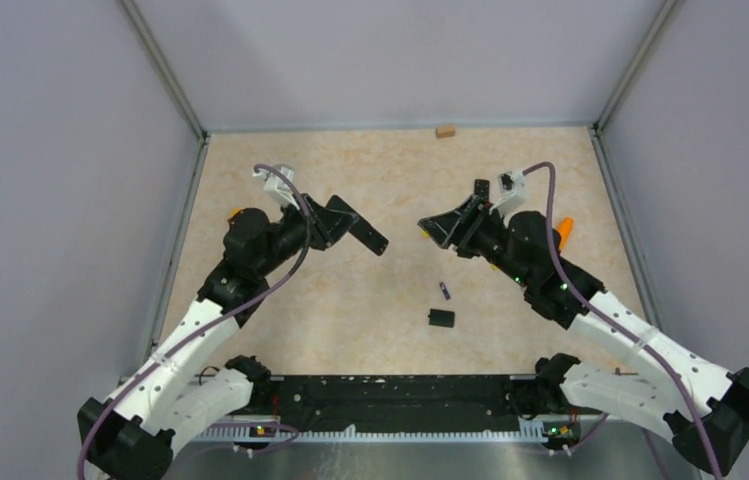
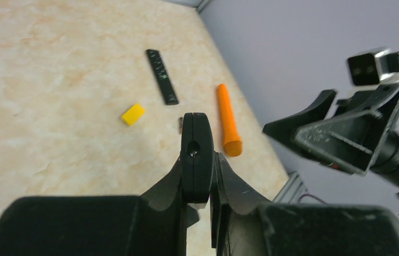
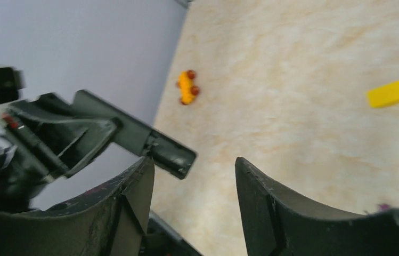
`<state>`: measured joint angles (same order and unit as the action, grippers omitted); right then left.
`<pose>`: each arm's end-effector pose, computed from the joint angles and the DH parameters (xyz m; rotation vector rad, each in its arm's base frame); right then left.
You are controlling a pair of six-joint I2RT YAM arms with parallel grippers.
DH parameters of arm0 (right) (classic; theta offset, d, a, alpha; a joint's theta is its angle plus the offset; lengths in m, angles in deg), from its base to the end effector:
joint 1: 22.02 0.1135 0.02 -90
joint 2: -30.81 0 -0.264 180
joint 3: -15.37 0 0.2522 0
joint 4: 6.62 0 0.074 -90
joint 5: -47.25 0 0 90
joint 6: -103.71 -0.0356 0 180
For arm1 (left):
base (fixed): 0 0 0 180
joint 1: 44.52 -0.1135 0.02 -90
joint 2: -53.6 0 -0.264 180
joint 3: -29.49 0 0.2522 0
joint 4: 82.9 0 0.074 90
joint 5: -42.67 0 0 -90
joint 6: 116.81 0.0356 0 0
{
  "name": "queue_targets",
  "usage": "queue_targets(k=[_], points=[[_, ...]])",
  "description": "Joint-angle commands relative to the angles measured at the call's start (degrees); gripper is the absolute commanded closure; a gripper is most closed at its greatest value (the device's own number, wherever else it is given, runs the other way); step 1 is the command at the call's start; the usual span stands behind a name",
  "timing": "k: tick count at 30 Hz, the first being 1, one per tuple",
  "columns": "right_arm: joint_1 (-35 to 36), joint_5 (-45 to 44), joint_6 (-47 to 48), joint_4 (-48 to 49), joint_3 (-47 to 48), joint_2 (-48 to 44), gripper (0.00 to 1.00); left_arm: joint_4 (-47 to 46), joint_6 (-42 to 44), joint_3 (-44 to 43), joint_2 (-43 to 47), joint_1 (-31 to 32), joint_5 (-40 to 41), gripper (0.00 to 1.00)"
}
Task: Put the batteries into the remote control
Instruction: Pick up the battery from the center of the board.
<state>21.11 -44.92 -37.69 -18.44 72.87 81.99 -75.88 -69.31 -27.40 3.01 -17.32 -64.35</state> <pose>0.1573 0.1455 0.3364 0.1621 1.8095 1.1885 0.1830 -0.1058 0.3438 0.0226 1.7126 -1.1642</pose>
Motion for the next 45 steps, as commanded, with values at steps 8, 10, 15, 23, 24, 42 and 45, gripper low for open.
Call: queue_targets(k=[8,10,15,23,24,42,45], points=[[-3.1,-5.5,18.9,-37.0,9.8,16.6,0.45,13.5,14.5,-4.3,3.4,-0.5,-4.9,1.0],[-3.0,-3.0,20.1,-36.2,9.0,19.9,0.45,13.3,15.6,-4.1,3.4,-0.4,-8.1,1.0],[-3.0,-1.2,22.2,-33.5,8.3,25.9,0.5,13.1,17.8,-4.7,2.8,-0.4,-14.2,1.0],[-3.0,-10.8,18.7,-31.8,9.4,32.4,0.53,11.3,17.5,-4.9,2.6,-0.4,-20.2,0.99],[-3.1,-14.0,17.5,-31.9,9.5,32.6,0.53,11.2,17.5,-4.9,2.6,-0.5,-20.3,0.99],[-6.3,-3.2,21.8,-16.7,4.9,34.2,0.54,10.7,17.0,-4.6,2.0,-0.5,-20.0,1.0],[-4.4,-5.5,23.5,-20.8,4.8,35.4,0.52,10.7,17.1,-4.7,1.9,-0.5,-19.7,1.0]])
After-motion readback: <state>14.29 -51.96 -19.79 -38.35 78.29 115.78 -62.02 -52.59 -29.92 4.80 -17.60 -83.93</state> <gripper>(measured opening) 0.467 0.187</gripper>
